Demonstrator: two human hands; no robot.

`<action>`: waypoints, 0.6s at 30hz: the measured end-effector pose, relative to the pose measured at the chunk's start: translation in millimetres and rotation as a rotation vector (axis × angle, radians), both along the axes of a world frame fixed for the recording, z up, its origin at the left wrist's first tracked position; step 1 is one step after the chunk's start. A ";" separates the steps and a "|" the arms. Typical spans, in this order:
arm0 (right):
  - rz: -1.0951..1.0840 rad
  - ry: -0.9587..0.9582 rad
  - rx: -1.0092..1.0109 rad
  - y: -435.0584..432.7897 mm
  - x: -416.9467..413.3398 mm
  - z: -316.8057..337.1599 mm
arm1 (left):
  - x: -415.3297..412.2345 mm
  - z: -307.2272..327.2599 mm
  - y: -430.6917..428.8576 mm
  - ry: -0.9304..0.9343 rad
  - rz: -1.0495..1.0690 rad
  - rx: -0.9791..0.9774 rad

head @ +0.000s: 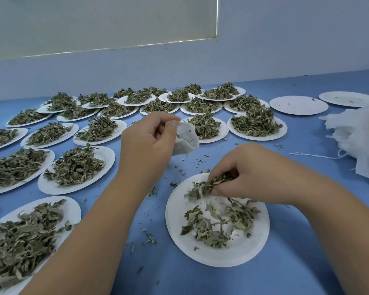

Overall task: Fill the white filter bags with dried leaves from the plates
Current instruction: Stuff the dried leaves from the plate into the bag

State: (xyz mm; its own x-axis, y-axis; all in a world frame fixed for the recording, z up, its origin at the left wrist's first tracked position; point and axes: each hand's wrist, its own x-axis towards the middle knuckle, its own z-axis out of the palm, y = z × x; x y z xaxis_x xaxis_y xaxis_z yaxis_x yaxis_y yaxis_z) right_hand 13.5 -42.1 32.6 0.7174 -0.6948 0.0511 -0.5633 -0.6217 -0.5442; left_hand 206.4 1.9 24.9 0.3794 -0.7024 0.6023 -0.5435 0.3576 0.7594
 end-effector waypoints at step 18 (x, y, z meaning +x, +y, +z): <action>-0.139 -0.325 0.180 -2.5 7.1 7.3 | 9.7 -14.9 -7.1 -0.207 -0.120 0.099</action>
